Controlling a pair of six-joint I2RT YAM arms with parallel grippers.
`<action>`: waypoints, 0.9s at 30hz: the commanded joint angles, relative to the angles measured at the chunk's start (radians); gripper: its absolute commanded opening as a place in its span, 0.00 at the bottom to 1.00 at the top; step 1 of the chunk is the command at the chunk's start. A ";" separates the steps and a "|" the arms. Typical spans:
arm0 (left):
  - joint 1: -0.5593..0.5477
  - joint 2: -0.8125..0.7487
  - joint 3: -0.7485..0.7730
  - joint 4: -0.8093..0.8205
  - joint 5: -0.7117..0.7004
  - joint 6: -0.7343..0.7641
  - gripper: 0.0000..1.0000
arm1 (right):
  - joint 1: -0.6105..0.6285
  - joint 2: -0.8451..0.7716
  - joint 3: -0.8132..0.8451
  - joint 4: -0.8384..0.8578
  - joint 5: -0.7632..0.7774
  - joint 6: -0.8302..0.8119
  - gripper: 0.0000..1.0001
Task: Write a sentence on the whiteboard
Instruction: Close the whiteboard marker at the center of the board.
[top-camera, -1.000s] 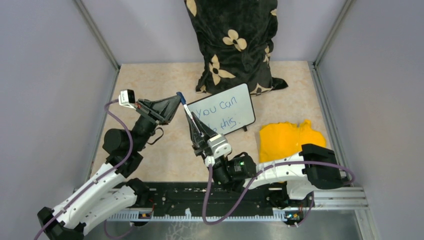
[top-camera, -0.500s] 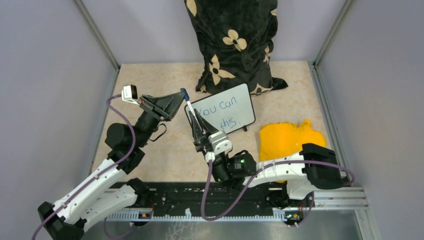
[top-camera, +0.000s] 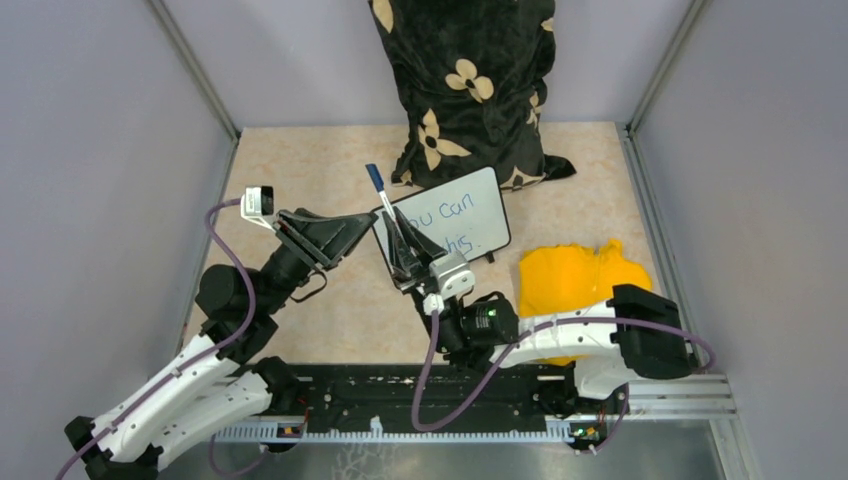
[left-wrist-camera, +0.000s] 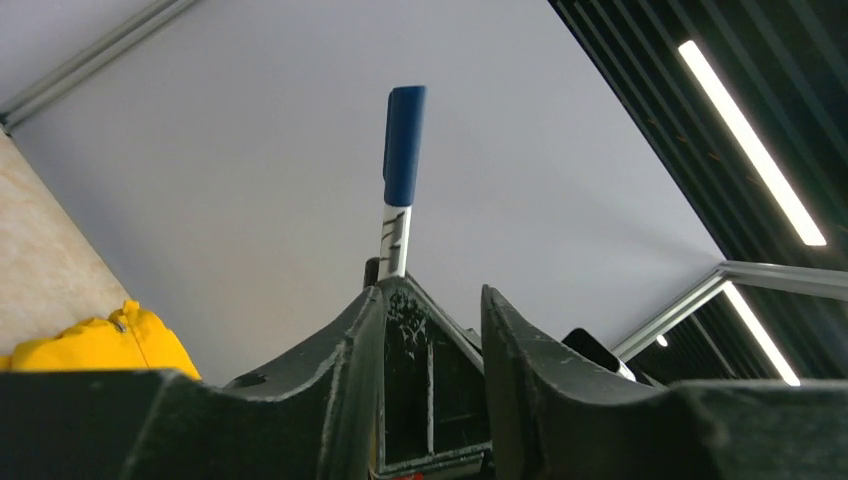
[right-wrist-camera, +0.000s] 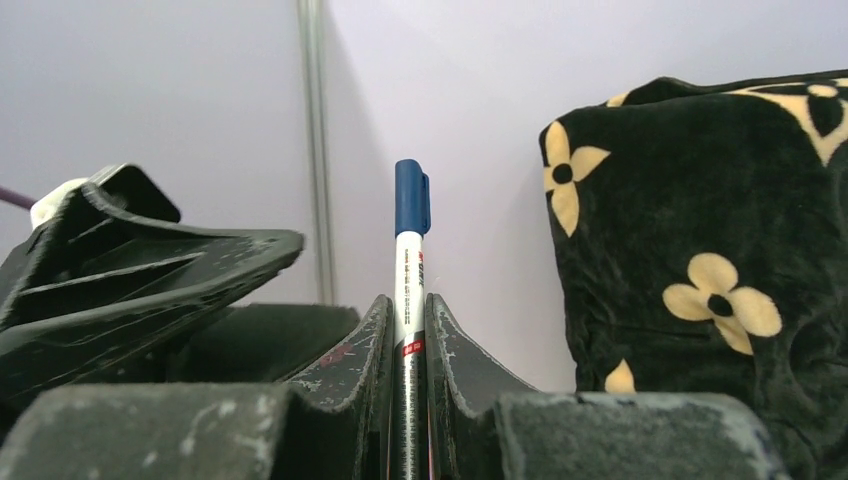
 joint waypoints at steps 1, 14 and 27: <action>-0.010 -0.015 0.007 -0.024 0.030 0.034 0.51 | -0.011 -0.054 -0.010 0.137 -0.004 0.030 0.00; -0.011 -0.004 0.102 -0.052 -0.089 0.221 0.90 | 0.012 -0.145 -0.092 0.042 -0.074 0.106 0.00; -0.010 0.079 0.186 -0.061 -0.061 0.315 0.78 | 0.021 -0.157 -0.101 -0.029 -0.100 0.151 0.00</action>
